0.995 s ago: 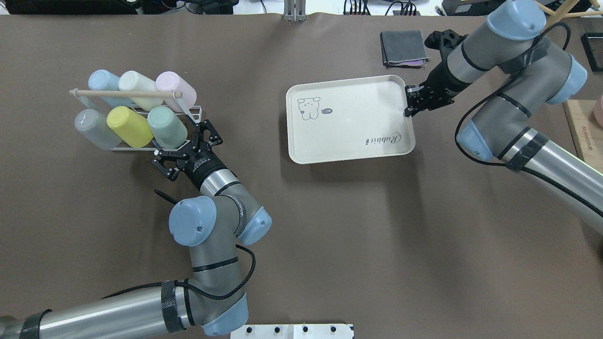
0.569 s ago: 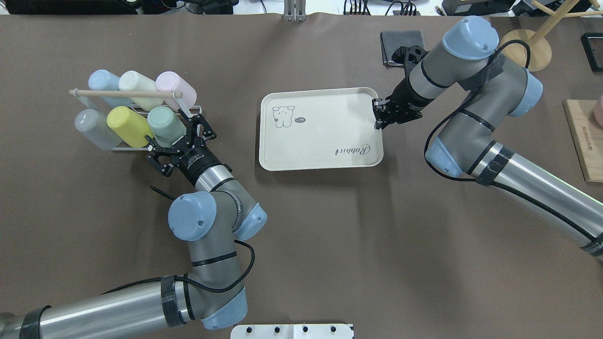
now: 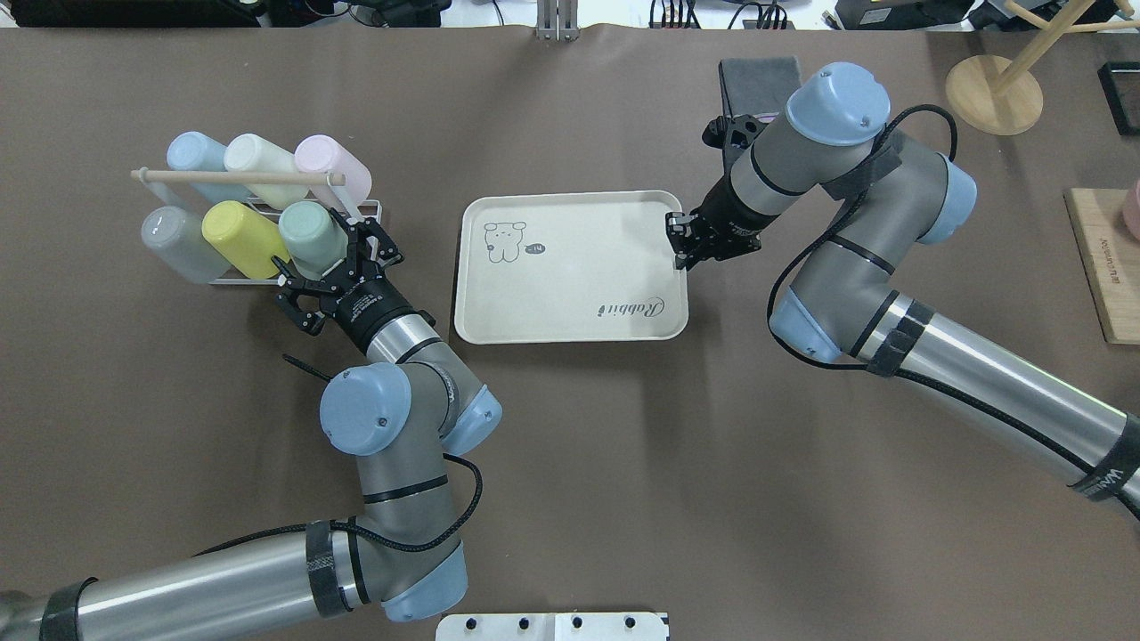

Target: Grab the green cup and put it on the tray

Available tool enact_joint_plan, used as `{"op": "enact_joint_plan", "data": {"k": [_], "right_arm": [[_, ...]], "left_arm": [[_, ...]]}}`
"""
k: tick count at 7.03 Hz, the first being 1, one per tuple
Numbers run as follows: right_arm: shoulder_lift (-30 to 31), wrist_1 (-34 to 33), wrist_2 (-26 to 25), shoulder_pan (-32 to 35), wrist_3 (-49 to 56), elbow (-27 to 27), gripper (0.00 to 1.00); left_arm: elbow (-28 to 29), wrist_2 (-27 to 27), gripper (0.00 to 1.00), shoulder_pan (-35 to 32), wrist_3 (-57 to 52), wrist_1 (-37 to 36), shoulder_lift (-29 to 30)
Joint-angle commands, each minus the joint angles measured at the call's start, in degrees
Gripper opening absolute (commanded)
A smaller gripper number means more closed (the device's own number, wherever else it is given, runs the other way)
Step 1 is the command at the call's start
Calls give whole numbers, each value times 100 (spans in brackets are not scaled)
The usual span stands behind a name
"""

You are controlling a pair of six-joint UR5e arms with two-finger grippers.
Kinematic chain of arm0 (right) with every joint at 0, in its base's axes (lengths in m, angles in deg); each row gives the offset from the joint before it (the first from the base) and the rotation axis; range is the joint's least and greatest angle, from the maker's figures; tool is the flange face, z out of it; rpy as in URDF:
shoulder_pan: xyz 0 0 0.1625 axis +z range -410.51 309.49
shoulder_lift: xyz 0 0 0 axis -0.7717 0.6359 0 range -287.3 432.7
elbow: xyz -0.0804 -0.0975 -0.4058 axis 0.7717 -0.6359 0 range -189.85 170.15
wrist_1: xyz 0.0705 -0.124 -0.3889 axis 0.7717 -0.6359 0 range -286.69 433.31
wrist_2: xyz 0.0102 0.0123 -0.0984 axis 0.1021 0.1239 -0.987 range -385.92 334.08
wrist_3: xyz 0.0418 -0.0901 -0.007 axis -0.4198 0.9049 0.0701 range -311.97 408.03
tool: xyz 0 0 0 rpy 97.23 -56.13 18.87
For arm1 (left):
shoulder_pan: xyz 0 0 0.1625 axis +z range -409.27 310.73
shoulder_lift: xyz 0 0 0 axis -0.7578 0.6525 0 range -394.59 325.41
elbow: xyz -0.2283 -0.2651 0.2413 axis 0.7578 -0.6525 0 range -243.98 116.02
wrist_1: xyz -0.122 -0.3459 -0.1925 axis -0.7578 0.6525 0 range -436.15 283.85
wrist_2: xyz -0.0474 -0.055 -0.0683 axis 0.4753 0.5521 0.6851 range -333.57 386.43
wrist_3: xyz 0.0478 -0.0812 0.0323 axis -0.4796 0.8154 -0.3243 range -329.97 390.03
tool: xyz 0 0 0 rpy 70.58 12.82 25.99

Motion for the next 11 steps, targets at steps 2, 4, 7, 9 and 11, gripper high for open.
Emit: {"op": "enact_joint_plan", "data": {"k": [2,4,7,9,11], "right_arm": [[28,1,-99,-144,-1,0,0],[46,1,-117,-153,51,0,60],[98,-16,-274,-75,156,70,100],[579,-86,-153,756,323,525,100],[1003,-313,-99,1566,1338,703,100]], "left_arm": [[31,2,78,-8,13,2,12],[48,-7,63,-17,22,11,4],[22,-15,36,-17,-13,-94,21],[-318,-7,34,-17,-48,-531,39],[-714,2,34,-17,-48,-963,48]]}}
